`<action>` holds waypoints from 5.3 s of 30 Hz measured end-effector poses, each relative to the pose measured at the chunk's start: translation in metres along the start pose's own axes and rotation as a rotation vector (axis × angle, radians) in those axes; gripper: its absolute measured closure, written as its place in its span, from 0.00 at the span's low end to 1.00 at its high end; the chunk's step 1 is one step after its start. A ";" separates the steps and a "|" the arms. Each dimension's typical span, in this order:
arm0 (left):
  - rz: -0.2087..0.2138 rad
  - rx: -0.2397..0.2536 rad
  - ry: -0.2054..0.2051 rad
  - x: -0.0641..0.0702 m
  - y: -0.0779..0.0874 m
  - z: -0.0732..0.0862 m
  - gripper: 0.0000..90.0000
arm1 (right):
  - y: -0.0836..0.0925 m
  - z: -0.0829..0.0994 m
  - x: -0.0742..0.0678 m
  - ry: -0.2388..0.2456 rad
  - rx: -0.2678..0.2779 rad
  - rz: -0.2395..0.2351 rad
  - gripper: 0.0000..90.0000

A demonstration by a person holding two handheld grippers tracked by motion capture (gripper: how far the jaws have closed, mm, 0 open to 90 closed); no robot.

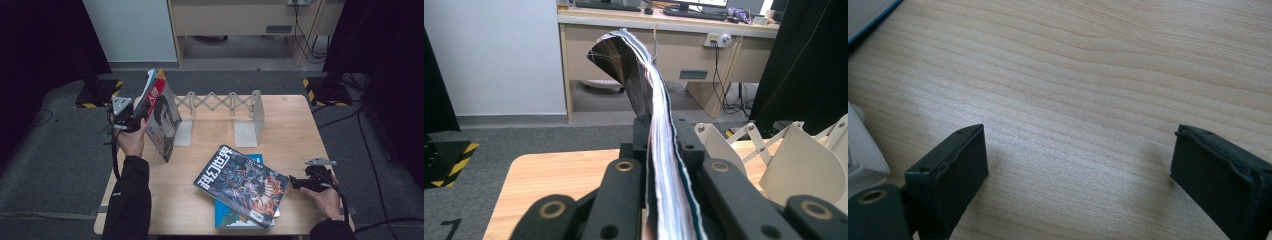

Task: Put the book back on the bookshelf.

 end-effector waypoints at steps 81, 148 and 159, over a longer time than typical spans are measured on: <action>0.300 -0.223 -0.005 0.044 0.073 0.160 0.26 | 0.051 -0.029 -0.022 -0.006 0.252 -0.033 0.38; 0.637 -0.525 0.139 0.137 0.047 0.225 0.22 | 0.033 -0.039 -0.107 0.081 0.265 -0.279 0.38; 0.648 -0.562 0.167 0.139 0.050 0.220 0.35 | 0.032 -0.038 -0.107 0.088 0.282 -0.278 0.40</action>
Point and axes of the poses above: each handheld gripper's, and its own axes: y roughly backward along the jaws, z roughly out of its underside, x roughly to its right, the point moved 6 cm from there along -y, roughly forward along the jaws, and after that the axes turned 5 degrees about y, right-handed, at the moved point
